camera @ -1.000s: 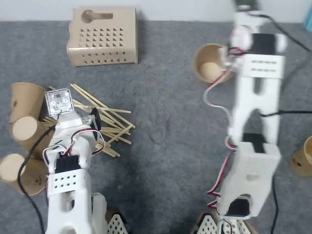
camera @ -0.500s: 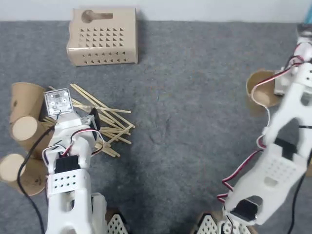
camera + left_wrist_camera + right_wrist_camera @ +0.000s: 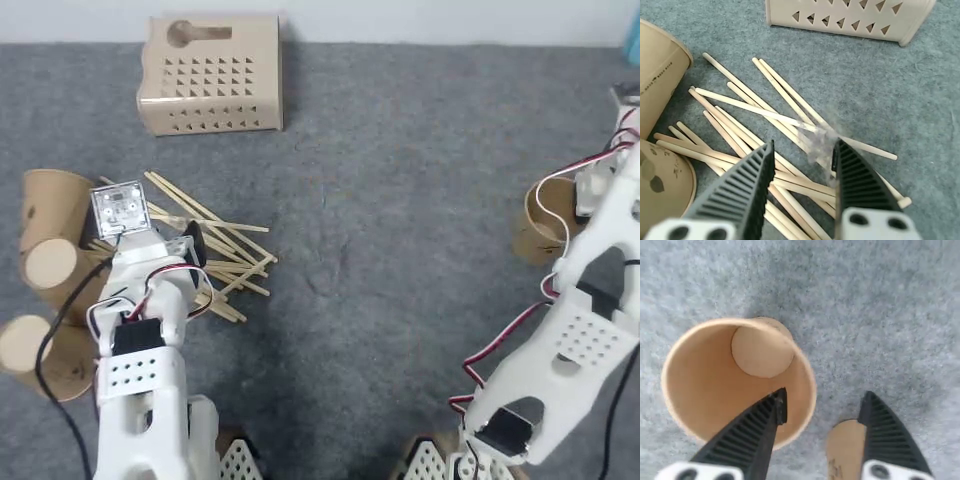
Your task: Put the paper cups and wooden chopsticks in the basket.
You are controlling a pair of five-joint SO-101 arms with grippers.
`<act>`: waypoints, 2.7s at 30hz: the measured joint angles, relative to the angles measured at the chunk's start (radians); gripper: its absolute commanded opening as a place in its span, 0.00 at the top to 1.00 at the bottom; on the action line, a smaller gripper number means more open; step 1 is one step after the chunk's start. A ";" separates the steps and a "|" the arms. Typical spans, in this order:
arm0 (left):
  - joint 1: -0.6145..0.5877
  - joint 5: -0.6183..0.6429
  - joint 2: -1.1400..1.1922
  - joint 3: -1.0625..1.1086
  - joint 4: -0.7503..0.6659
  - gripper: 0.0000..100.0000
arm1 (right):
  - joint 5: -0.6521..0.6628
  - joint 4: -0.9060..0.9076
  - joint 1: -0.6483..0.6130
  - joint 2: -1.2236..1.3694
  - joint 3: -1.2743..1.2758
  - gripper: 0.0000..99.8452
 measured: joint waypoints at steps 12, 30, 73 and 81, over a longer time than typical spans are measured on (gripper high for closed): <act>-0.021 -0.003 0.000 0.000 0.000 0.82 | 0.031 0.002 0.048 -0.503 0.229 0.92; -0.029 -0.003 0.000 0.000 0.000 0.82 | -0.109 -0.195 -0.603 -1.231 1.343 0.99; -0.138 0.183 1.379 -1.729 0.361 0.82 | -0.311 -1.102 -0.559 -1.247 2.019 0.99; -0.138 0.169 1.875 -2.145 0.204 0.82 | -0.311 -1.102 -0.559 -1.247 2.019 0.99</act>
